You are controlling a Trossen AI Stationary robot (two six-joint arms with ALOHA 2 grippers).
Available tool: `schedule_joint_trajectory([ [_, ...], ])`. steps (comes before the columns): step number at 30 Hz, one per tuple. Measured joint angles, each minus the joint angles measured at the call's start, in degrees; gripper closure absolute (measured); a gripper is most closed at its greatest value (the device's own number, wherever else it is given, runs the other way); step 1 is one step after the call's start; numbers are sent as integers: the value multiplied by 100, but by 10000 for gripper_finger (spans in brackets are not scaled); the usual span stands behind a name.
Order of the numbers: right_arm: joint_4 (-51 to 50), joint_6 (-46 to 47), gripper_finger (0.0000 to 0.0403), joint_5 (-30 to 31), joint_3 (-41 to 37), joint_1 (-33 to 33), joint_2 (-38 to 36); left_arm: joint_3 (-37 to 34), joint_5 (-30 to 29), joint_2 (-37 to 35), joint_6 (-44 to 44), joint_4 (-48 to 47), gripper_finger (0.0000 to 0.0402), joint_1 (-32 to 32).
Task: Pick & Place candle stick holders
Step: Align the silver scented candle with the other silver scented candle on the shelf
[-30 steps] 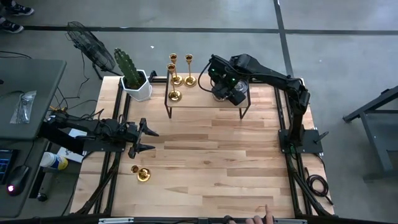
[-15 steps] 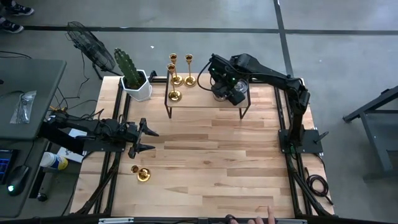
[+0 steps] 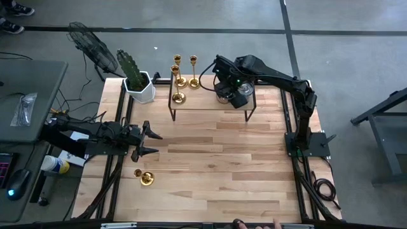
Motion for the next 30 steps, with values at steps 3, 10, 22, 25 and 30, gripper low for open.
schedule_joint_trajectory([
  [3,39,88,28,0,0,0,0,0,-1,0,1,0,124,0],
  [10,31,538,28,32,0,0,0,0,-1,0,-1,0,124,-1],
  [22,204,1164,6,388,2,40,0,0,0,0,-1,0,124,-1],
  [25,237,1179,4,333,2,81,0,0,-1,0,-1,0,124,0],
  [30,320,1238,3,443,4,118,0,0,-1,0,0,0,124,0],
])
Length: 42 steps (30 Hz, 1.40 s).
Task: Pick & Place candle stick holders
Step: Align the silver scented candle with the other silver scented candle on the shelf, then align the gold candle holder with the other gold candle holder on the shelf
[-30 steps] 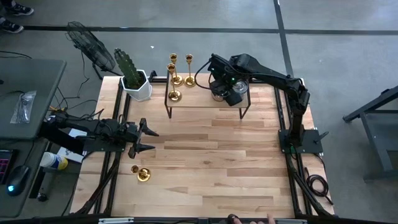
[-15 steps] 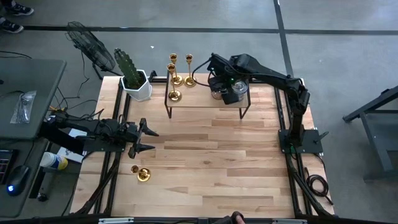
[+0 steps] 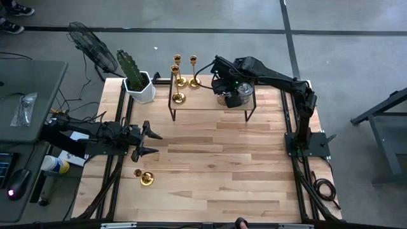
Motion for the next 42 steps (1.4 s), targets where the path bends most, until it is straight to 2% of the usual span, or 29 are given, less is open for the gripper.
schedule_joint_trajectory([
  [5,58,27,3,277,0,37,-30,0,2,0,1,0,124,1],
  [13,223,69,3,268,0,188,-247,0,0,0,0,0,124,0],
  [20,372,585,3,165,0,354,-394,0,0,0,0,0,124,0],
  [25,846,1222,12,77,0,535,-516,0,0,0,0,0,124,-1],
  [32,1024,2396,37,-493,0,878,-527,0,0,0,-2,0,124,-2],
  [42,957,3380,46,-410,0,1525,-527,0,0,0,1,0,124,-2],
])
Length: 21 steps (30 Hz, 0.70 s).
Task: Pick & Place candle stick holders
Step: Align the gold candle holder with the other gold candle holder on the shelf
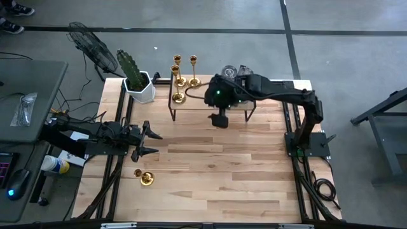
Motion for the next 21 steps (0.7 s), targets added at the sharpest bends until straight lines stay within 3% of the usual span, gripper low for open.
schedule_joint_trajectory([
  [11,85,1510,46,135,-196,648,-40,0,0,0,-2,0,124,1],
  [16,605,1961,46,580,-1084,964,-470,0,0,0,0,0,124,2],
  [21,1650,2796,46,616,-2403,1321,-1181,0,0,0,0,0,124,2],
])
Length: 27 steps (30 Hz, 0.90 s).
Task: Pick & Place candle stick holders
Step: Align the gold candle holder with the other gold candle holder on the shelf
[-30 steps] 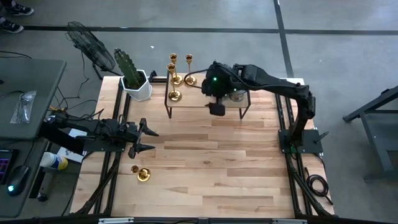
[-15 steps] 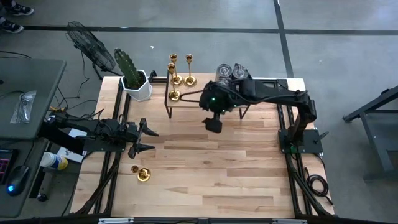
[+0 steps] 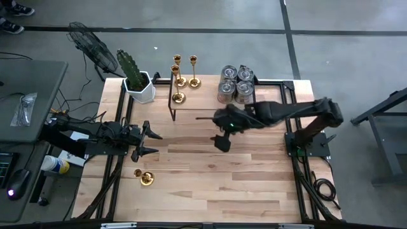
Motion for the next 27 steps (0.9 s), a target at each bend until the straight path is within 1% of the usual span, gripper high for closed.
schedule_joint_trajectory([
  [5,1224,785,46,77,-1326,384,-734,0,0,0,0,0,124,-2],
  [11,2247,1412,46,699,-2804,686,-1522,0,0,0,-2,0,124,-2],
  [15,2837,1933,46,672,-3630,776,-1986,0,0,0,0,0,124,-2],
  [18,3533,2201,46,666,-4256,862,-2301,0,0,0,-1,0,124,-1],
  [22,4665,2190,46,665,-5096,965,-2591,0,0,0,0,0,124,-2],
  [27,5868,1441,46,408,-6008,977,-2860,0,0,0,-1,0,124,-2],
])
